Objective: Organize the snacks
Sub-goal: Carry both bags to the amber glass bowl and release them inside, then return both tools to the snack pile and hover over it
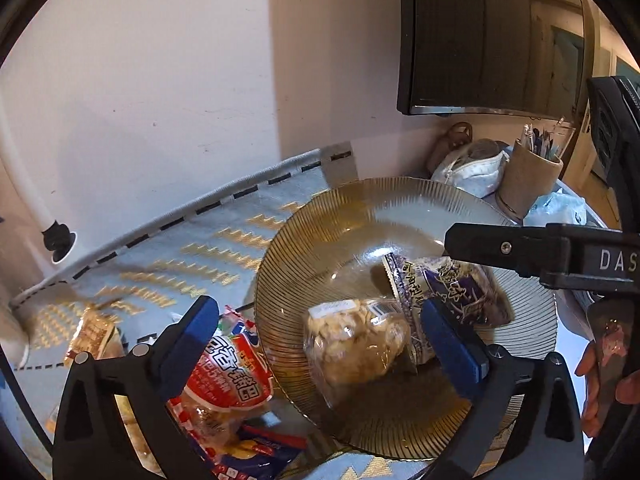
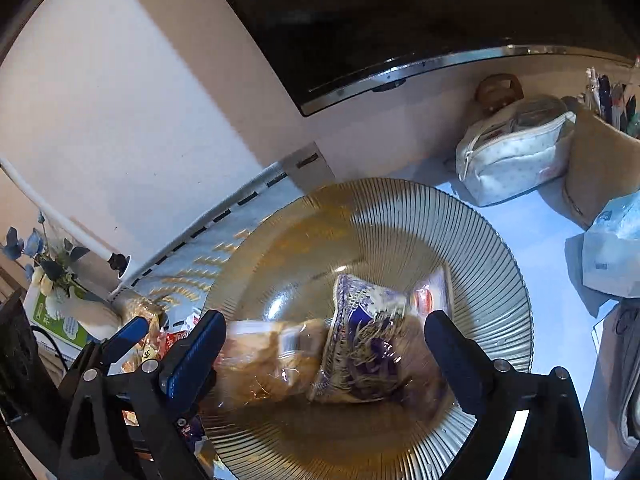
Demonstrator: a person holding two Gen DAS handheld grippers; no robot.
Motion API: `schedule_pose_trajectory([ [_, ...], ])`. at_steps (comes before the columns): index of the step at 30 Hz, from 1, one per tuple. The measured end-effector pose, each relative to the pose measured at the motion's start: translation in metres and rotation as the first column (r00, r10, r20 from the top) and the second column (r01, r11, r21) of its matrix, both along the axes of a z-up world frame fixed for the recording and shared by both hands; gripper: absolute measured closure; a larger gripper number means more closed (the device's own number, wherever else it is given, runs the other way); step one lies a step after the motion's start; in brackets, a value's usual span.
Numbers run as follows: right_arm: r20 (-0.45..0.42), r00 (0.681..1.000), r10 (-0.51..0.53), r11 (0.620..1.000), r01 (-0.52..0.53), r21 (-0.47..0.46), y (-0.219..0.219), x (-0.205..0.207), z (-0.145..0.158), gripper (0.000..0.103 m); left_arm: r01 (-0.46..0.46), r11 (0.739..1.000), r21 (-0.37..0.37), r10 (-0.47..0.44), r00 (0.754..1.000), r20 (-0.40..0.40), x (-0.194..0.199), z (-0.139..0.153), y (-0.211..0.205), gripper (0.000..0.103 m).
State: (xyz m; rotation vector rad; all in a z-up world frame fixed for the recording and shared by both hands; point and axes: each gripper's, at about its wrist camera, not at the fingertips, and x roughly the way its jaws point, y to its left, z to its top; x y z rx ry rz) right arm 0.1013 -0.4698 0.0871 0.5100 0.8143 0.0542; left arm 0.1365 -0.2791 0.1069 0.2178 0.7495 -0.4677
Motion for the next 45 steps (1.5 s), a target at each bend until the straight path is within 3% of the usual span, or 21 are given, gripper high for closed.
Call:
schedule_pose_trajectory([
  [13, 0.034, 0.999, 0.036, 0.999, -0.037, 0.015, 0.047, -0.009, 0.016, 0.004, -0.078, 0.997, 0.017, 0.078, 0.997, -0.017, -0.004, 0.005, 0.045, 0.002],
  [20, 0.123, 0.988, 0.098, 0.995, -0.099, 0.003, 0.106, -0.021, 0.038, 0.002, -0.163, 0.987, -0.005, 0.163, 0.987, 0.004, -0.006, 0.021, 0.114, 0.002],
  [27, 0.161, 0.970, 0.180, 0.983, -0.184, 0.007, 0.169, -0.033, 0.044, 0.001, -0.289, 0.957, -0.003, 0.289, 0.957, 0.020, -0.011, 0.028, 0.206, 0.002],
  [35, 0.127, 0.959, 0.253, 0.968, -0.250, -0.039, 0.234, -0.042, 0.020, 0.001, -0.396, 0.918, 0.001, 0.395, 0.918, -0.034, -0.024, 0.001, 0.282, 0.002],
  [41, 0.087, 0.963, 0.256, 0.961, -0.243, -0.133, 0.256, -0.049, -0.019, 0.000, -0.429, 0.902, 0.045, 0.432, 0.899, -0.075, -0.030, -0.037, 0.300, 0.002],
  [45, 0.024, 0.969, 0.247, 0.959, -0.241, -0.146, 0.257, -0.041, -0.051, 0.001, -0.419, 0.906, 0.068, 0.424, 0.898, -0.114, -0.027, -0.064, 0.305, 0.002],
])
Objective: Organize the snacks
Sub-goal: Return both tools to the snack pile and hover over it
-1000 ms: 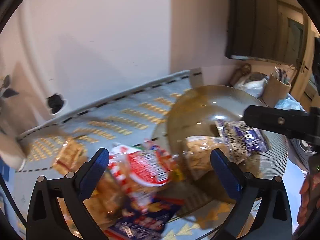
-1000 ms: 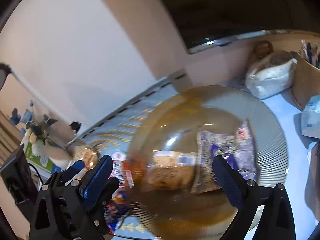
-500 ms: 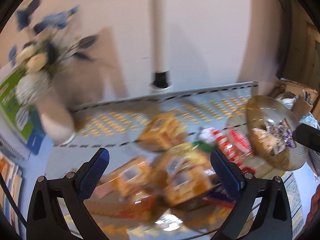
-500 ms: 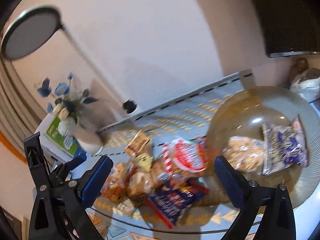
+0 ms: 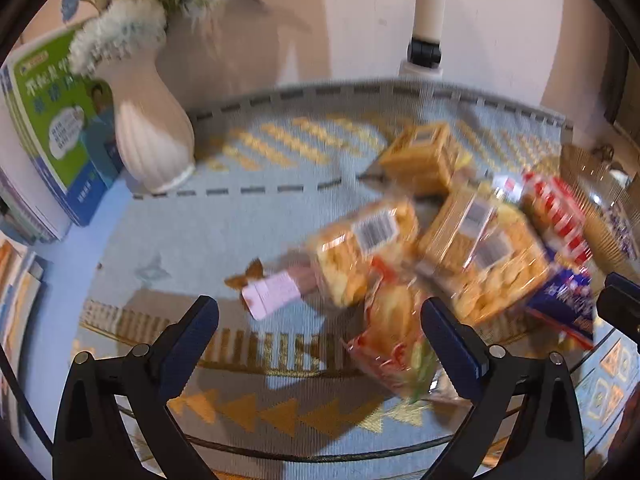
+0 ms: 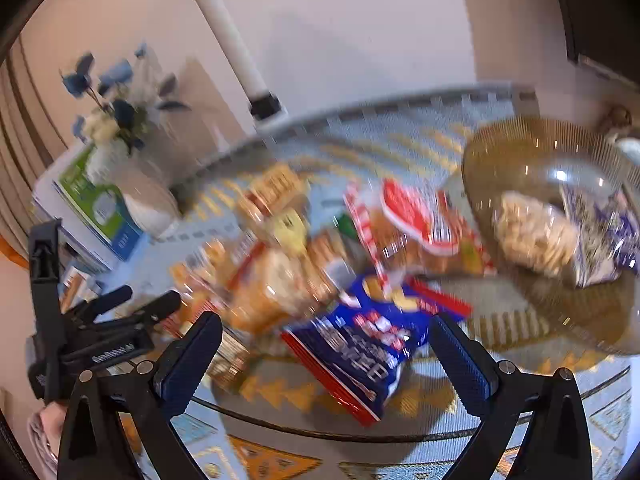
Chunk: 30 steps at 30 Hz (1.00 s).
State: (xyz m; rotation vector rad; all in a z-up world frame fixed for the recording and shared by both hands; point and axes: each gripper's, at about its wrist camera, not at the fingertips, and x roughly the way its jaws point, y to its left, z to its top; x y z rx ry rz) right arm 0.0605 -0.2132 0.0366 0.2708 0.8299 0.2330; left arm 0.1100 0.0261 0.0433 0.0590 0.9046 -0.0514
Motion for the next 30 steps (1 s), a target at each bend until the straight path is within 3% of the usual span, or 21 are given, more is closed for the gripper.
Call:
schedule_pose_trajectory([
  [9, -0.079, 0.995, -0.055, 0.998, 0.055, -0.005, -0.022, 0.018, -0.048, 0.000, 0.077, 0.993, -0.093, -0.082, 0.996, -0.042, 0.002, -0.033, -0.001, 0.000],
  [12, 0.017, 0.999, -0.049, 0.998, 0.050, -0.035, -0.018, 0.013, -0.050, 0.000, 0.062, 0.989, -0.137, -0.069, 0.997, -0.046, 0.003, -0.037, 0.003, 0.000],
  [16, 0.021, 0.999, -0.048, 0.998, 0.048, -0.027, -0.022, 0.012, -0.047, 0.000, 0.048, 0.994, -0.103, -0.053, 0.998, -0.044, 0.002, -0.039, -0.001, 0.000],
  [19, 0.018, 0.999, -0.048, 0.998, 0.049, -0.046, -0.021, 0.010, -0.047, 0.000, 0.051, 0.999, -0.005, -0.051, 0.997, -0.050, 0.003, -0.043, -0.015, 0.000],
  [30, 0.015, 0.999, -0.049, 0.996, 0.050, -0.069, -0.015, 0.009, -0.049, 0.000, 0.046, 0.999, -0.018, -0.047, 0.997, -0.054, 0.003, -0.041, -0.011, 0.000],
])
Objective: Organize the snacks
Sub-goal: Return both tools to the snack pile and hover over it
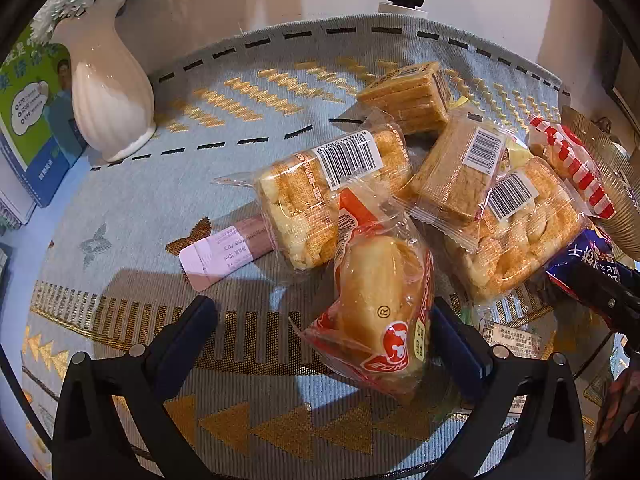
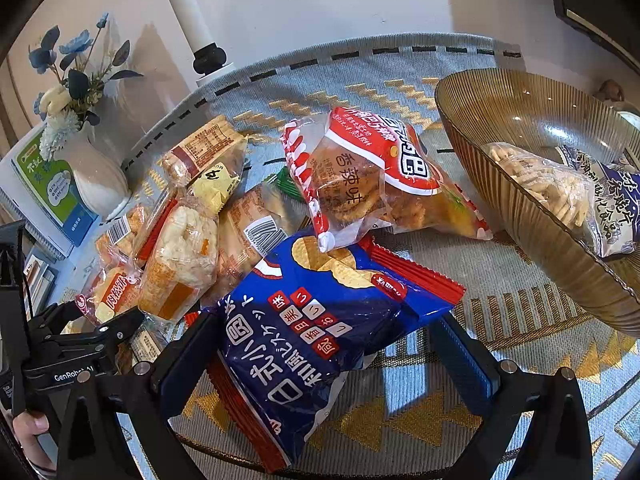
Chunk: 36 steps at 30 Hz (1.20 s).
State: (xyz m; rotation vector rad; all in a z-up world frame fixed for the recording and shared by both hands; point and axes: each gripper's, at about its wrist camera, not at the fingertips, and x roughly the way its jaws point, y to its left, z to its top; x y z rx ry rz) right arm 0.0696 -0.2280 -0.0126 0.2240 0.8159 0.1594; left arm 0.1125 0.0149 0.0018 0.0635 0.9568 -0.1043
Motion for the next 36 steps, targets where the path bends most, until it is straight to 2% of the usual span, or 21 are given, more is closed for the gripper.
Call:
schedule_pose_trajectory([
  [36, -0.002, 1.000, 0.000, 1.000, 0.000, 0.000, -0.0013, 0.0001, 0.0012, 0.000, 0.000, 1.000, 0.001, 0.000, 1.000, -0.001, 0.0004, 0.0001, 0.0000, 0.000],
])
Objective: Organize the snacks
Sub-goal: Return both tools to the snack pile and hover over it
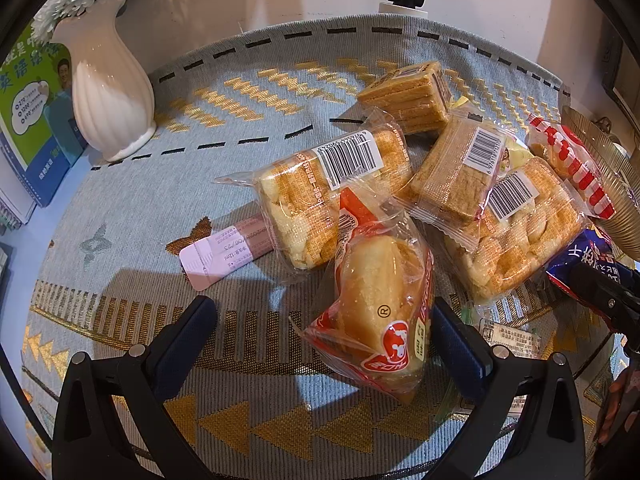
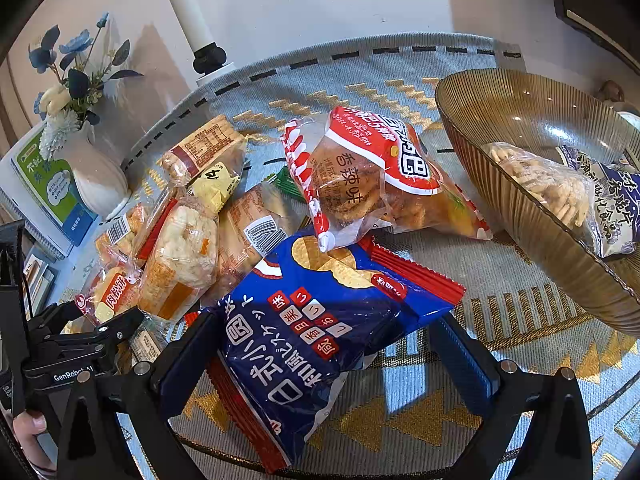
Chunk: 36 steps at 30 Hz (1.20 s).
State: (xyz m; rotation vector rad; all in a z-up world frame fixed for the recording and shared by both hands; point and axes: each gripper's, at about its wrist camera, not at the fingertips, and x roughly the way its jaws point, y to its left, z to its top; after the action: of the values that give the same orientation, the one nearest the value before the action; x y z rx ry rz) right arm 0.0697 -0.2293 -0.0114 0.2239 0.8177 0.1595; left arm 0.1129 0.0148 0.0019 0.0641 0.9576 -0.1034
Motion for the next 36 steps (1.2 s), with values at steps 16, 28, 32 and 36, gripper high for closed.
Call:
schedule_pose_trajectory([
  [16, 0.000, 1.000, 0.000, 1.000, 0.000, 0.001, 0.0000, 0.0001, 0.0001, 0.000, 0.000, 1.000, 0.000, 0.000, 1.000, 0.000, 0.0000, -0.0001, 0.0000, 0.000],
  [28, 0.004, 1.000, 0.006, 1.000, -0.006, 0.018, 0.0008, 0.0007, 0.0007, 0.000, 0.000, 1.000, 0.000, 0.000, 1.000, 0.000, -0.0002, 0.0002, 0.0003, 0.000],
  [32, 0.007, 1.000, 0.026, 0.999, -0.026, 0.031, -0.0005, -0.0011, 0.0014, 0.000, 0.002, 1.000, -0.001, -0.002, 1.000, -0.001, -0.0003, 0.0003, 0.0005, 0.000],
  [36, 0.009, 0.998, 0.061, 0.998, -0.061, 0.034, 0.0038, -0.0021, 0.0024, 0.000, 0.002, 1.000, -0.001, -0.002, 1.000, -0.001, -0.0010, 0.0005, 0.0007, 0.000],
])
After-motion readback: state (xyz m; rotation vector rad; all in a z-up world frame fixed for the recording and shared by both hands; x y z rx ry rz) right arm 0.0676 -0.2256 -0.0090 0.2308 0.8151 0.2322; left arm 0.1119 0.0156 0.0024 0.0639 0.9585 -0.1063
